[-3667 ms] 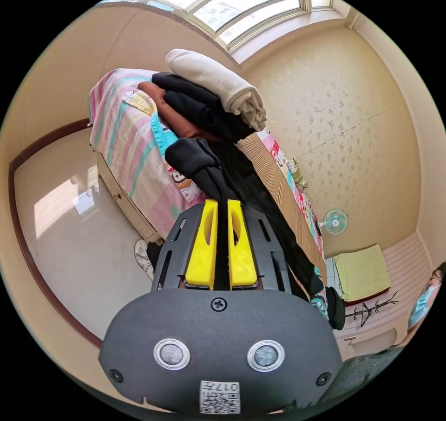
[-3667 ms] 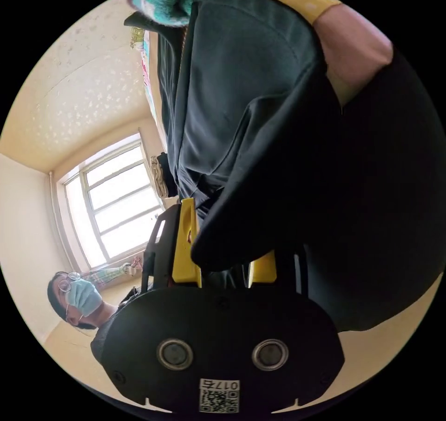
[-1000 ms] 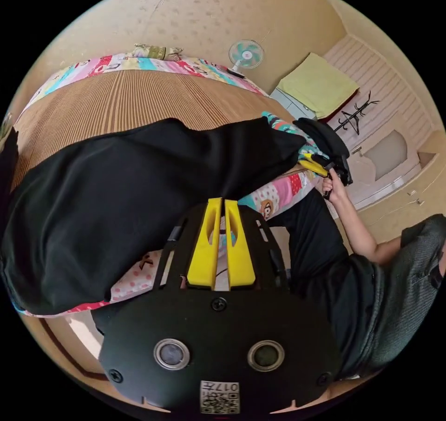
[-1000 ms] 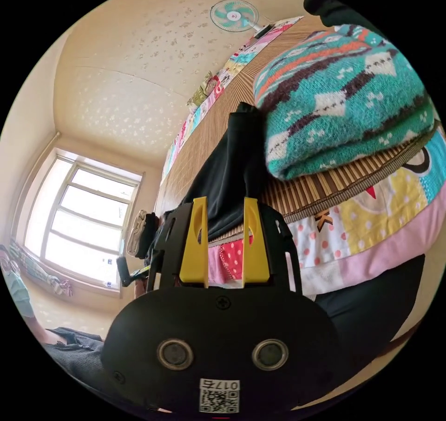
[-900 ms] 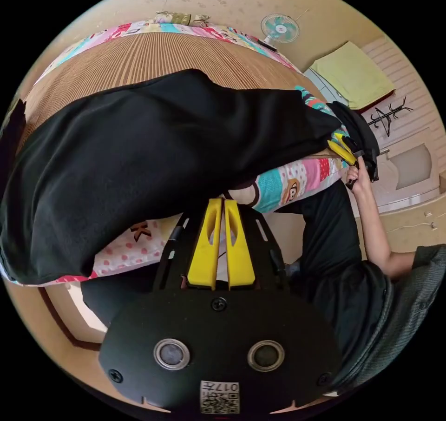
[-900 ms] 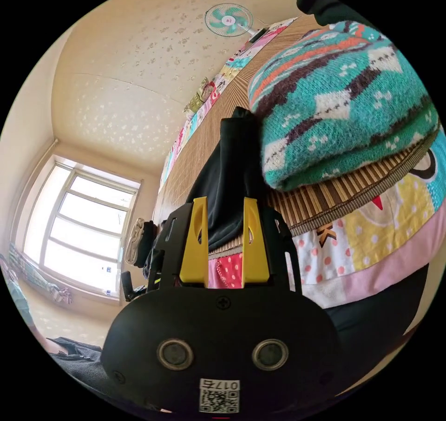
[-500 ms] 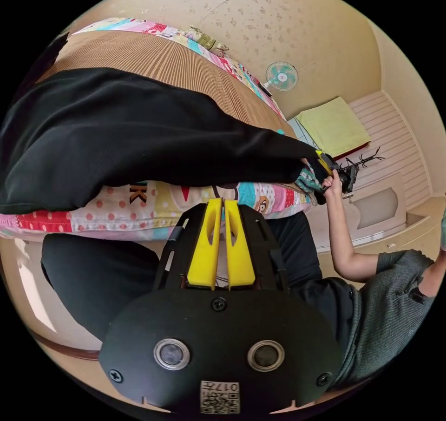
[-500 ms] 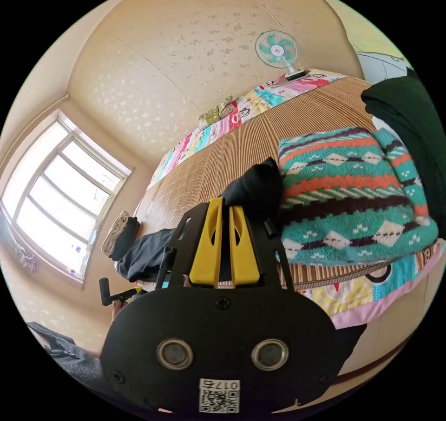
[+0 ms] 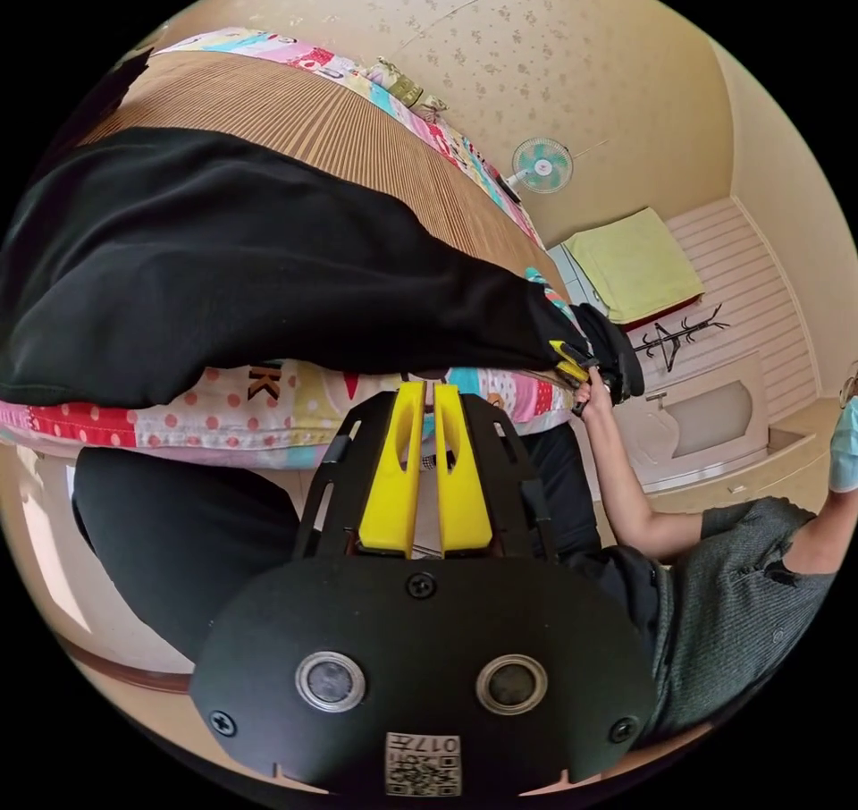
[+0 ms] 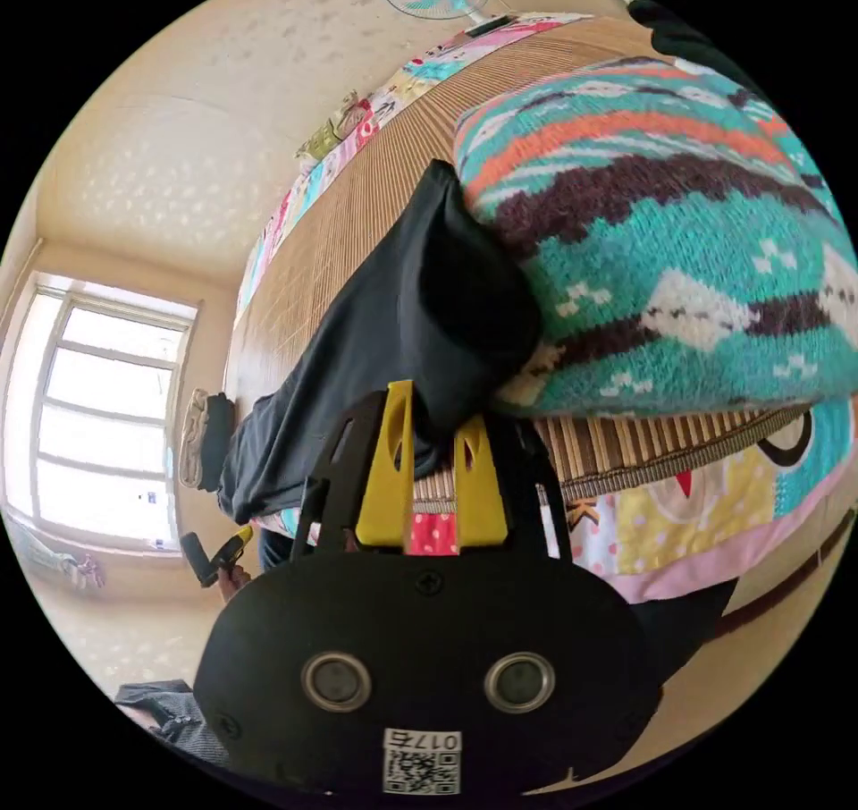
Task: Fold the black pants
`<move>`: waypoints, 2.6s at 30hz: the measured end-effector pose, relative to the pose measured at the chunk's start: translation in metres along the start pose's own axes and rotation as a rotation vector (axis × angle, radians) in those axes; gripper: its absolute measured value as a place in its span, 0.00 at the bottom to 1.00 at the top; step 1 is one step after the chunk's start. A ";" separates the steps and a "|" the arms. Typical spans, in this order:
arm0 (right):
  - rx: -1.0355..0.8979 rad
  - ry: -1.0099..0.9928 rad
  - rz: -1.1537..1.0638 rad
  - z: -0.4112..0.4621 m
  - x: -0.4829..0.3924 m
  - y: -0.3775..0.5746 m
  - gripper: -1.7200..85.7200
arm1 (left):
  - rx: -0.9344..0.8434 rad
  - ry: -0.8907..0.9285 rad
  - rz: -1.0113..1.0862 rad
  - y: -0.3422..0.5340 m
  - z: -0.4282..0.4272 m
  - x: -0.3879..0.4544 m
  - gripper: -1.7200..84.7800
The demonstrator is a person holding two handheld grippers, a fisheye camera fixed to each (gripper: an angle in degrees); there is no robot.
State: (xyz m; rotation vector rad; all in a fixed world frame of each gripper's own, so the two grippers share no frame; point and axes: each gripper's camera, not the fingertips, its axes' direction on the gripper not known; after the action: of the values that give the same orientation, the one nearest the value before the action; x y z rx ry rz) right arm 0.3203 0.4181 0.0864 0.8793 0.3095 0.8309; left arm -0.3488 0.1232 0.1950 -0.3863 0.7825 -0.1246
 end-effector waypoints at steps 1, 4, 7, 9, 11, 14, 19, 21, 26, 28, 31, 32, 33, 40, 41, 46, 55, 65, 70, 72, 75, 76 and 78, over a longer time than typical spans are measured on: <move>0.013 -0.012 -0.106 -0.013 -0.019 -0.008 0.05 | 0.004 -0.002 0.014 -0.001 -0.002 0.006 0.02; 0.146 -0.051 -0.303 -0.071 -0.060 -0.008 0.03 | 0.004 -0.061 0.036 -0.001 -0.008 0.016 0.03; 0.321 0.002 -0.428 -0.119 -0.073 0.021 0.03 | 0.040 -0.102 0.015 0.001 -0.018 0.017 0.06; 0.421 0.065 -0.458 -0.131 -0.061 0.048 0.03 | 0.106 -0.098 -0.011 0.006 -0.029 0.015 0.08; 0.474 0.081 -0.346 -0.126 -0.012 0.074 0.04 | 0.212 -0.102 -0.037 0.013 -0.044 0.014 0.10; 0.342 -0.019 0.084 -0.095 0.086 0.090 0.07 | 0.366 -0.137 -0.047 0.023 -0.067 0.018 0.11; 0.547 -0.162 0.164 -0.102 0.128 0.146 0.11 | 0.195 -0.221 -0.038 -0.020 -0.044 0.014 0.12; 0.521 -0.108 0.148 -0.101 0.120 0.145 0.11 | 0.000 -0.315 -0.099 -0.039 -0.016 -0.002 0.09; 0.507 0.069 -0.015 -0.105 0.061 0.150 0.09 | -0.060 -0.202 -0.092 -0.061 -0.047 -0.010 0.04; 0.496 0.119 -0.137 -0.096 0.030 0.156 0.09 | 0.085 -0.311 -0.024 -0.061 -0.090 -0.002 0.03; 0.309 0.144 -0.376 -0.053 -0.018 0.152 0.09 | 0.220 -0.455 -0.108 -0.075 -0.147 -0.022 0.08; 0.227 0.136 -0.472 -0.029 -0.039 0.151 0.10 | 0.240 -0.484 -0.135 -0.079 -0.157 -0.028 0.11; 0.188 0.124 -0.523 -0.017 -0.050 0.151 0.10 | 0.280 -0.545 -0.197 -0.089 -0.177 -0.044 0.15; -0.278 -0.175 -0.876 0.158 -0.179 0.167 0.16 | 0.138 -0.458 -0.368 -0.151 -0.187 -0.146 0.21; -0.350 -0.178 -0.876 0.187 -0.193 0.171 0.17 | 0.106 -0.477 -0.353 -0.154 -0.181 -0.148 0.21; -0.426 0.114 -1.057 0.263 -0.242 0.203 0.15 | 0.024 -0.637 -0.210 -0.161 -0.185 -0.117 0.16; -0.287 -0.029 -1.142 0.197 -0.238 0.211 0.04 | 0.366 -0.186 -0.052 -0.114 -0.276 -0.116 0.09; -0.549 0.090 -1.090 0.264 -0.203 0.243 0.03 | 0.685 -0.260 -0.547 0.003 -0.261 -0.179 0.21; -0.475 -0.056 -1.008 0.227 -0.195 0.214 0.03 | 0.758 -0.052 -0.697 0.070 -0.213 -0.188 0.30; -0.426 -0.114 -0.975 0.212 -0.190 0.201 0.03 | 0.711 0.038 -0.656 0.062 -0.192 -0.196 0.29; -0.395 -0.213 -0.876 0.198 -0.173 0.175 0.03 | 0.634 -0.031 -0.738 0.047 -0.187 -0.197 0.23; -0.394 -0.256 -0.832 0.195 -0.166 0.166 0.03 | 0.578 -0.094 -0.775 0.038 -0.191 -0.191 0.18; -0.370 -0.327 -0.771 0.187 -0.153 0.156 0.03 | 0.582 -0.104 -0.672 0.023 -0.201 -0.173 0.13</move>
State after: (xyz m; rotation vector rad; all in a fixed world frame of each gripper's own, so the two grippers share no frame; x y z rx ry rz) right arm 0.2437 0.2554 0.3110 0.4689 0.1731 0.0163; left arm -0.6134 0.1286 0.1716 -0.0837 0.4566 -0.9321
